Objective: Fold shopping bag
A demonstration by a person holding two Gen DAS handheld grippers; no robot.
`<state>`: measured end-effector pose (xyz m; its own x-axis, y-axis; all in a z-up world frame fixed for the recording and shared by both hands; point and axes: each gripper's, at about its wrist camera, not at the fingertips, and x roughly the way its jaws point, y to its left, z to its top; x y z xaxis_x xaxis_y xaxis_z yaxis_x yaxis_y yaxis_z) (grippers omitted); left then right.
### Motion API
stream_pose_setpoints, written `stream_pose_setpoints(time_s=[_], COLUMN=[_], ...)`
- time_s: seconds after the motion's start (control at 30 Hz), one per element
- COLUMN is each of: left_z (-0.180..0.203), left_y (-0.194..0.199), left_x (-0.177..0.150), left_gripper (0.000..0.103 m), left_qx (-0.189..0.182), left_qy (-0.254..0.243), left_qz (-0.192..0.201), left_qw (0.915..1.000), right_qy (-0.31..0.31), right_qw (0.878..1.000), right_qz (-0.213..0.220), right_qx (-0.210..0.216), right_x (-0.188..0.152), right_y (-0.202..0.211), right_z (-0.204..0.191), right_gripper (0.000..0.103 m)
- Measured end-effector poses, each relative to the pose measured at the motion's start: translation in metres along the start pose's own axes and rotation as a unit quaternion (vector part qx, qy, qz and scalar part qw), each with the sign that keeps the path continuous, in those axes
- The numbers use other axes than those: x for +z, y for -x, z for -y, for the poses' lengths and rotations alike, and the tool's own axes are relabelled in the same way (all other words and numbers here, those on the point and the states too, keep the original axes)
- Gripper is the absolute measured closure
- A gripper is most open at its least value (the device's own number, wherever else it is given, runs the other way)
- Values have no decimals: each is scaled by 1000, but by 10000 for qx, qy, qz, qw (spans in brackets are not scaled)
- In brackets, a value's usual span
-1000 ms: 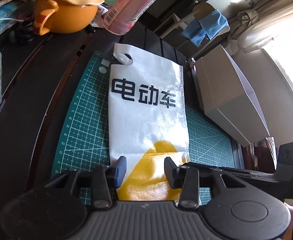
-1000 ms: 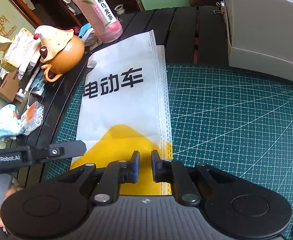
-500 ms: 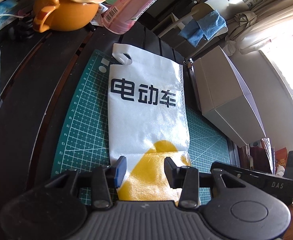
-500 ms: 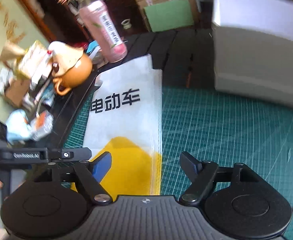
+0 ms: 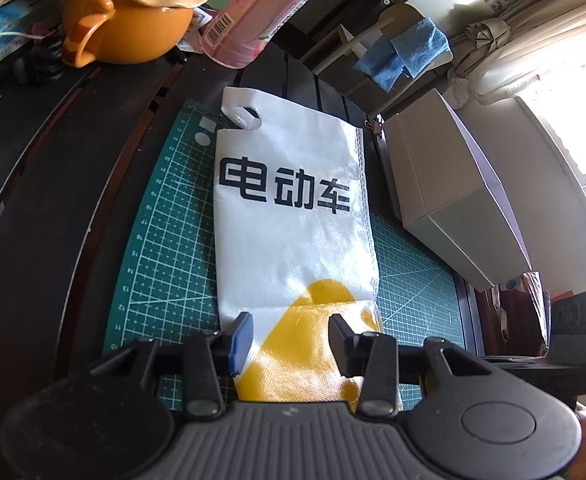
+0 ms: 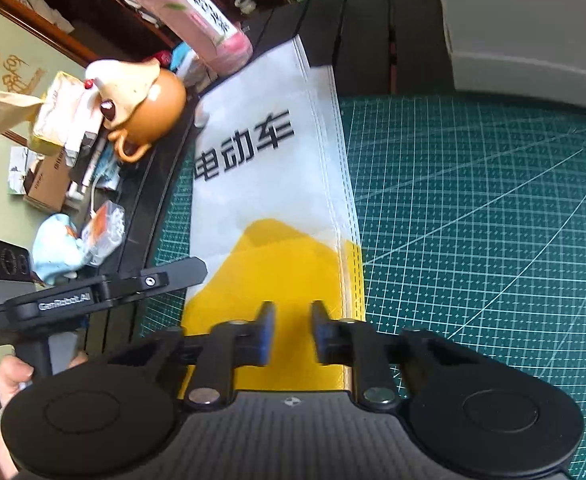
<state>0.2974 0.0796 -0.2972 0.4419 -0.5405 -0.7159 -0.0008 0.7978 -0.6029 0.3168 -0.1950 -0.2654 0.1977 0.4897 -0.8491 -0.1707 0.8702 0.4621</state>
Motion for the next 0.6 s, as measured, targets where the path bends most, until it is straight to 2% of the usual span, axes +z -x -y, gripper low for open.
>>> stream_pose_setpoints(time_s=[0.13,0.17,0.2,0.23,0.3,0.37,0.4,0.5,0.53,0.57,0.6], left_z=[14,25,33,41,55,65,69,78,79,80,79], left_y=[11,25,36,47,63,75,78,78,73,66,61], left_x=[2,2,0,-3,-9,-18,-21,-45,-60,-76,-87], left_gripper=[62,62,56,52,35,31,31,31,31,31,31], left_qx=[368,503,621,733,969,1218,1319,1814,1959,2093,2166], left_qy=[-463,-943,-1379,-1794,-2602,-3377,-3625,-4867,-5514,-6170,-6544], left_qz=[105,314,460,590,776,864,883,852,708,540,470], left_qw=[9982,9938,9874,9793,9575,9293,9184,8503,8078,7567,7229], right_qy=[106,117,83,45,-31,-55,-51,-30,-23,-16,-30], right_qw=[9998,9997,9998,9999,9999,9999,9999,9999,9999,9999,9999], right_qz=[-51,-59,-68,-77,-95,-109,-111,-112,-112,-115,-115], right_qx=[-174,-194,-171,-143,-88,-52,-43,-40,-41,-40,-26], right_x=[0,0,1,1,3,3,3,4,4,4,4], right_y=[-6,-6,-6,-7,-7,-7,-7,-7,-8,-8,-8], right_z=[-1,-1,0,2,6,7,7,5,5,4,5], right_gripper=[93,93,95,95,95,95,95,95,95,95,95])
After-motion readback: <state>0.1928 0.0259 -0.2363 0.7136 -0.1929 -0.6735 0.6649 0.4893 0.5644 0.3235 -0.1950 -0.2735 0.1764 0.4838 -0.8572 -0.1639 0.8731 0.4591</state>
